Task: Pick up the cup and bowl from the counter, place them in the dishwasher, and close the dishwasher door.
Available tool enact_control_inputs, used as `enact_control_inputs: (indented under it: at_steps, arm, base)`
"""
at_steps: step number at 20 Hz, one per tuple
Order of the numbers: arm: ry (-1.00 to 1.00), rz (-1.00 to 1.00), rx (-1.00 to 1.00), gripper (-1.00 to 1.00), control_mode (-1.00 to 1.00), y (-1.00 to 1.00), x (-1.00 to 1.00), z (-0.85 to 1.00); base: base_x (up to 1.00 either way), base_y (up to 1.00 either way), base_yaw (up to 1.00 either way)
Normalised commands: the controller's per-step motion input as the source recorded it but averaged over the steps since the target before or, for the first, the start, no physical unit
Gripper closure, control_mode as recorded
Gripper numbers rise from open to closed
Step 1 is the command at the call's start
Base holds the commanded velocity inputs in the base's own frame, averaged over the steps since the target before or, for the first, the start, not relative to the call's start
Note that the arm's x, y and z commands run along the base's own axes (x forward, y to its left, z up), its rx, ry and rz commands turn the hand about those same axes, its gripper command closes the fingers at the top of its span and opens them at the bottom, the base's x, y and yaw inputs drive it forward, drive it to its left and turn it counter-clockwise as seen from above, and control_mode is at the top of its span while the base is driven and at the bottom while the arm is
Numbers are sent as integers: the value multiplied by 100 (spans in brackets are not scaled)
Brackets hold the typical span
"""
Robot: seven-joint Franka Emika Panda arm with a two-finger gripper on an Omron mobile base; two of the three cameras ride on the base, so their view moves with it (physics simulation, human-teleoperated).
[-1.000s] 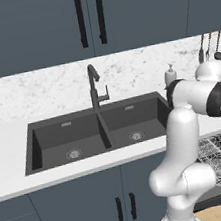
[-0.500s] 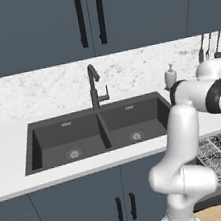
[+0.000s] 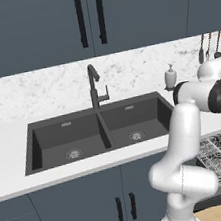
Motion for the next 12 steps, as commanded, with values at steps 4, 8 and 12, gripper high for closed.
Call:
enact_control_inputs:
  at_steps: [4, 8, 12]
  arm:
    - [0, 0, 0, -100, -100, 0, 10, -30]
    - [0, 0, 0, -100, -100, 0, 4, -41]
    - [0, 0, 0, -100, -100, -3, 18, -27]
  base:
    - [0, 0, 0]
    - [0, 0, 0]
    - [0, 0, 0]
